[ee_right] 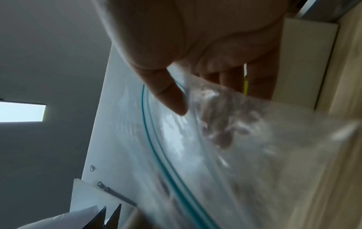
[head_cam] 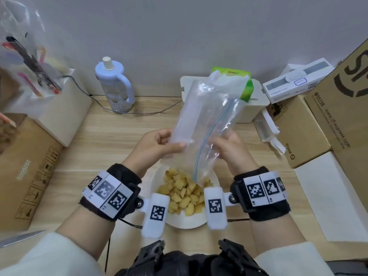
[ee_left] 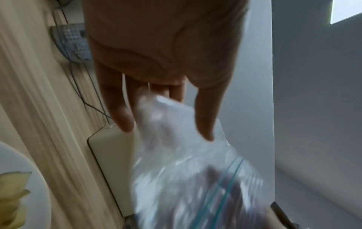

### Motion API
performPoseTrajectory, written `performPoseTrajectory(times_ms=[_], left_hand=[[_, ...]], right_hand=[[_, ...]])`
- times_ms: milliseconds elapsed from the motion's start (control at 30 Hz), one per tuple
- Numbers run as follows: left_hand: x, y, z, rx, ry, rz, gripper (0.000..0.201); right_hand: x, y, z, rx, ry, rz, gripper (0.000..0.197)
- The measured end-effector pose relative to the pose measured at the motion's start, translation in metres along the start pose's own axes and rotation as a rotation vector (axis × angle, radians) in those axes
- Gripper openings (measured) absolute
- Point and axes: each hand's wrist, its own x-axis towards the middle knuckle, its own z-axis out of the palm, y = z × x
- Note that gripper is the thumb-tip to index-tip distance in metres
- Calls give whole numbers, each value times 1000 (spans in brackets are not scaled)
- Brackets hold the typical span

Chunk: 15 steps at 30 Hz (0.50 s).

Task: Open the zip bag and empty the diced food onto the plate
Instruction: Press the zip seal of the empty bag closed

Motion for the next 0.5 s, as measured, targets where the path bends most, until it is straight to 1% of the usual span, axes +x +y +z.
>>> performPoseTrajectory(times_ms=[33,100,133,200,233,267,333,400,433,467,500], left_hand=[[0,2,-1,-14,-8,-15,26],[3,6,-1,-37,27,7,13],[5,6,0,-40,69,37,9],[6,5,1,-43,191,91,12],[7,4,0,-40,250,109,13],[7,3,-1,-29,292,120,13],[7,0,-2,10,316,136,14],[4,1,-2,24,293,145,20],[3,2,-2,-1,261,143,21],[2,2,-3,-42,213,132,20],[0,2,-4,-85,165,110,16]], right_hand=[[-1,-1,2,-40,-45,16,28],[-1,0,5,-45,-119,31,18],[0,1,6,-9,-141,46,23],[3,2,6,56,-157,90,61],[3,2,6,67,-162,106,75],[3,3,6,35,-170,107,83],[2,3,6,-123,-188,105,90],[6,7,6,-278,-182,112,85],[8,9,6,-318,-153,92,74],[11,10,6,-333,-125,59,52],[11,8,7,-326,-103,27,26]])
